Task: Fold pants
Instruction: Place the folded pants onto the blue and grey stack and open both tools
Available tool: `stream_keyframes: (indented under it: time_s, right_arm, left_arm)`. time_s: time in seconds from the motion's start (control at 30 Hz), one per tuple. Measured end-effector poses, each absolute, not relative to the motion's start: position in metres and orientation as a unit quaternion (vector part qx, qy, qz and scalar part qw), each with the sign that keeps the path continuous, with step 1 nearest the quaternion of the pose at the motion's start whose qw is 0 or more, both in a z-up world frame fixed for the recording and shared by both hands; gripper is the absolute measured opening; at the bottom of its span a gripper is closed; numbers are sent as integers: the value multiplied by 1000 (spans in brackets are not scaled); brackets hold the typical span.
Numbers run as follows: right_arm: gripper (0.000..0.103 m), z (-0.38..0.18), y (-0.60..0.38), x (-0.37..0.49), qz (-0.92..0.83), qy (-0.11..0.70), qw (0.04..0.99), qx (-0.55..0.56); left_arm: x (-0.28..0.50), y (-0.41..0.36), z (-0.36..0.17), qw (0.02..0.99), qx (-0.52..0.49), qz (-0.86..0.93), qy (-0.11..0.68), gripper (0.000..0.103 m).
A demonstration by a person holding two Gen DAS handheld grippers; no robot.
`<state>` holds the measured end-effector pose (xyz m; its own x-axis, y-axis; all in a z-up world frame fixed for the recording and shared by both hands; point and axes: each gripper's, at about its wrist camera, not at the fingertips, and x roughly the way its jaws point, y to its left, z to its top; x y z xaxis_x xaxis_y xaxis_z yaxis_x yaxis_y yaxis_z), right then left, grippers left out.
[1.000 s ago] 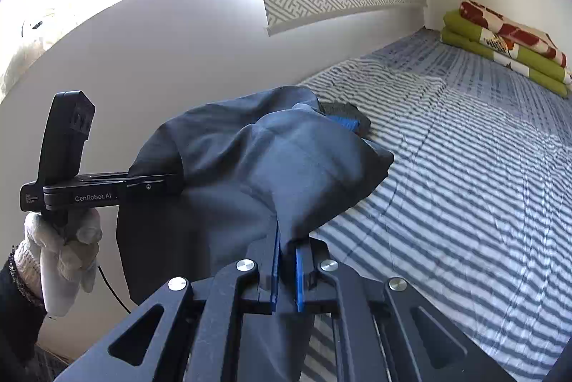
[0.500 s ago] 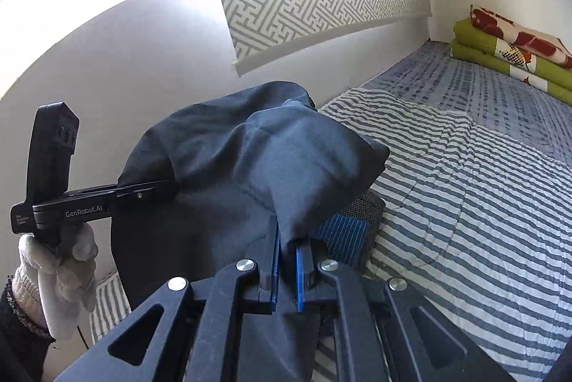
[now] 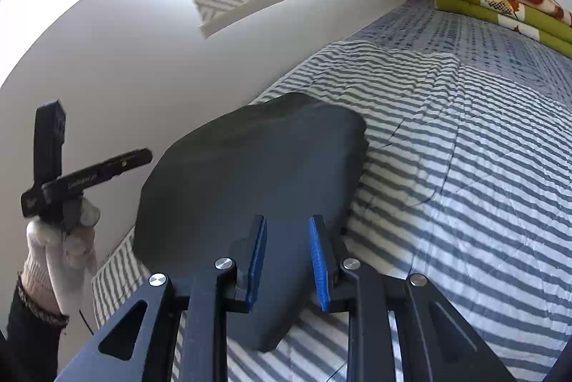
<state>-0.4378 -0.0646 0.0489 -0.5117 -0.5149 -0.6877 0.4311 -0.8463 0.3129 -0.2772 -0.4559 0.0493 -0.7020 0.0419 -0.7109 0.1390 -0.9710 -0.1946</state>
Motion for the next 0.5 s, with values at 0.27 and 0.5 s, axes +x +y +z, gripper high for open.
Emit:
stream_keyframes:
  time_s: [0.27, 0.5]
  right_arm:
    - [22, 0, -111, -392, -824, -19, 287, 488]
    - [23, 8, -92, -338, -823, 19, 258, 506]
  left_arm:
    - [-275, -429, 2, 62, 464, -881, 67, 59]
    - [-225, -408, 5, 105, 478, -869, 72, 65]
